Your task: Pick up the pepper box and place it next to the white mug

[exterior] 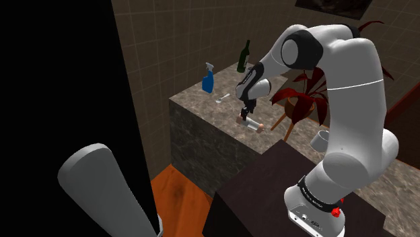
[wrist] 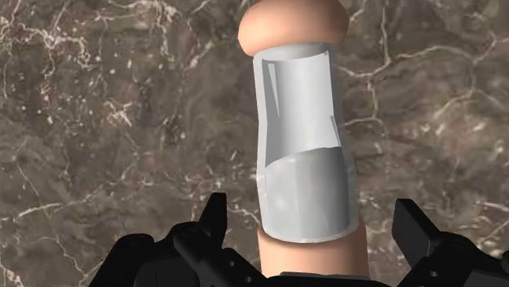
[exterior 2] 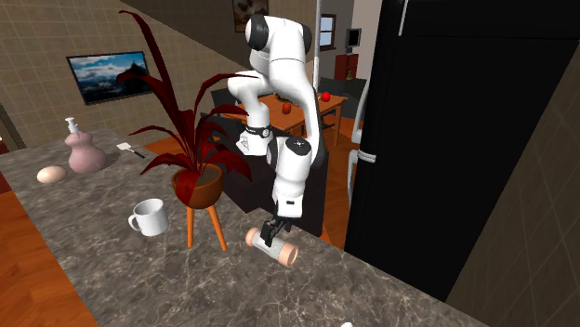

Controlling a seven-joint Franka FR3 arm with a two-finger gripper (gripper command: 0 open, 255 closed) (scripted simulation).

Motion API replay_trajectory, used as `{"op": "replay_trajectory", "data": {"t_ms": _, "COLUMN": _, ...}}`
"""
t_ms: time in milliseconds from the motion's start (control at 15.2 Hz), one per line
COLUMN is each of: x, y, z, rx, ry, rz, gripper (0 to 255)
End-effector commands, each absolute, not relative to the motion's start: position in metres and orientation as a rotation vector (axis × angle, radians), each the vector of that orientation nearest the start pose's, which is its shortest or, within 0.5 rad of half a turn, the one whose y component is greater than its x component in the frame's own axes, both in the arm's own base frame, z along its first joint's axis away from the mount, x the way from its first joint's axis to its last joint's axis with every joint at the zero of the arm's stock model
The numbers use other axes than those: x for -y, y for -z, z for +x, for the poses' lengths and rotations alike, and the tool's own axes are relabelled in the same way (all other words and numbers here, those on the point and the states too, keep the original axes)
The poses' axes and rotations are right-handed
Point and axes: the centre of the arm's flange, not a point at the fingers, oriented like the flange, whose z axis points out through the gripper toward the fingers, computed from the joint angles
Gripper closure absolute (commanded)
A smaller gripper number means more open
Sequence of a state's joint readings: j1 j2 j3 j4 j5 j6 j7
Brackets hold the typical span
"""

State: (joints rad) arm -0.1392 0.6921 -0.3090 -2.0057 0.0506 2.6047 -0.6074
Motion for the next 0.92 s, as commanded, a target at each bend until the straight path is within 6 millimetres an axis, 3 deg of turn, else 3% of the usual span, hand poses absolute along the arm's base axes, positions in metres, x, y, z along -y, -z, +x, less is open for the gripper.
{"op": "replay_trajectory", "data": {"t_ms": 0, "x": 0.26, "y": -0.106, "z": 0.528, "rx": 0.287, "ry": -0.225, "rz": -3.241, "gripper": 0}}
{"op": "replay_trajectory", "data": {"t_ms": 132, "x": 0.261, "y": -0.092, "z": 0.526, "rx": 0.287, "ry": -0.225, "rz": -3.241, "gripper": 0}}
{"op": "replay_trajectory", "data": {"t_ms": 660, "x": 0.261, "y": -0.092, "z": 0.526, "rx": 0.287, "ry": -0.225, "rz": -3.241, "gripper": 0}}
{"op": "replay_trajectory", "data": {"t_ms": 726, "x": 0.261, "y": -0.092, "z": 0.526, "rx": 0.287, "ry": -0.225, "rz": -3.241, "gripper": 255}}
{"op": "replay_trajectory", "data": {"t_ms": 858, "x": 0.261, "y": -0.092, "z": 0.526, "rx": 0.287, "ry": -0.225, "rz": -3.241, "gripper": 255}}
